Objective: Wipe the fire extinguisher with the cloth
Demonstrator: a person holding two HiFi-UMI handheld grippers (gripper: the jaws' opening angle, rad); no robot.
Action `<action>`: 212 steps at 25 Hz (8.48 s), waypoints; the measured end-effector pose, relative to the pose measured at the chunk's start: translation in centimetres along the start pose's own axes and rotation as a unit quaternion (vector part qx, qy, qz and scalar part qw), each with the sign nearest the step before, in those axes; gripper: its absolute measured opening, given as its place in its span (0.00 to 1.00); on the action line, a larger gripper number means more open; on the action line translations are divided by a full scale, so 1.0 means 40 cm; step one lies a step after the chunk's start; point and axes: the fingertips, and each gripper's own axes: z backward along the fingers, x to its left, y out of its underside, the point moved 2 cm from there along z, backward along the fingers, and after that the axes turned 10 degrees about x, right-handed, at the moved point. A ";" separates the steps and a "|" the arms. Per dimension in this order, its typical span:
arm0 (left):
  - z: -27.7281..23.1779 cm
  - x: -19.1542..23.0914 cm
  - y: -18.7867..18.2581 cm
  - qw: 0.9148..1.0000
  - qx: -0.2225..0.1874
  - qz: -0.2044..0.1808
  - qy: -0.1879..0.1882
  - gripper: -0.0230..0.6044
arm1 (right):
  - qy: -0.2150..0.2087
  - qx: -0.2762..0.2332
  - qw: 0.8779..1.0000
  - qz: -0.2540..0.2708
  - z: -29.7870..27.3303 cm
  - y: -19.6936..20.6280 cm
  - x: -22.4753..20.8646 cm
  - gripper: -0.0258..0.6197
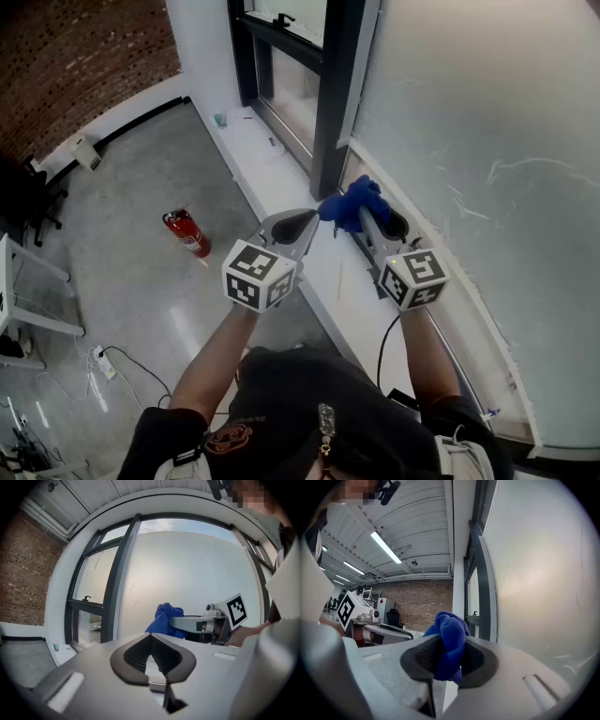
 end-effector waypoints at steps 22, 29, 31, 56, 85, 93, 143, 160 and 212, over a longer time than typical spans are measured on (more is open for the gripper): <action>0.054 0.062 0.031 0.999 -0.001 0.019 -0.044 0.04 | -0.040 0.000 0.999 -0.005 -0.054 0.003 0.044 0.17; 0.134 0.136 0.079 0.994 0.011 0.043 -0.099 0.04 | -0.099 0.007 0.995 -0.004 -0.135 0.014 0.129 0.17; 0.164 0.161 0.093 0.992 0.014 0.049 -0.115 0.04 | -0.117 0.011 0.993 -0.004 -0.162 0.017 0.160 0.17; 0.608 0.616 0.258 0.961 0.037 0.118 -0.248 0.04 | -0.253 0.049 0.966 0.032 -0.580 -0.034 0.683 0.17; 0.598 1.169 0.591 0.931 0.120 0.190 -0.288 0.04 | -0.301 0.144 0.940 0.070 -1.204 0.239 0.858 0.17; 0.587 1.320 0.764 0.933 0.138 0.199 -0.267 0.04 | -0.278 0.188 0.938 0.083 -1.366 0.418 0.918 0.17; 0.591 1.826 1.508 0.976 0.114 0.062 -0.173 0.04 | -0.044 0.205 0.925 0.317 -1.964 1.115 1.379 0.17; 0.441 1.745 1.545 0.980 0.145 0.046 -0.124 0.04 | 0.010 0.155 0.981 0.118 -1.840 1.192 1.087 0.17; 0.485 1.786 1.683 0.976 0.171 0.061 -0.121 0.04 | -0.035 0.182 0.962 0.200 -1.861 1.205 1.298 0.17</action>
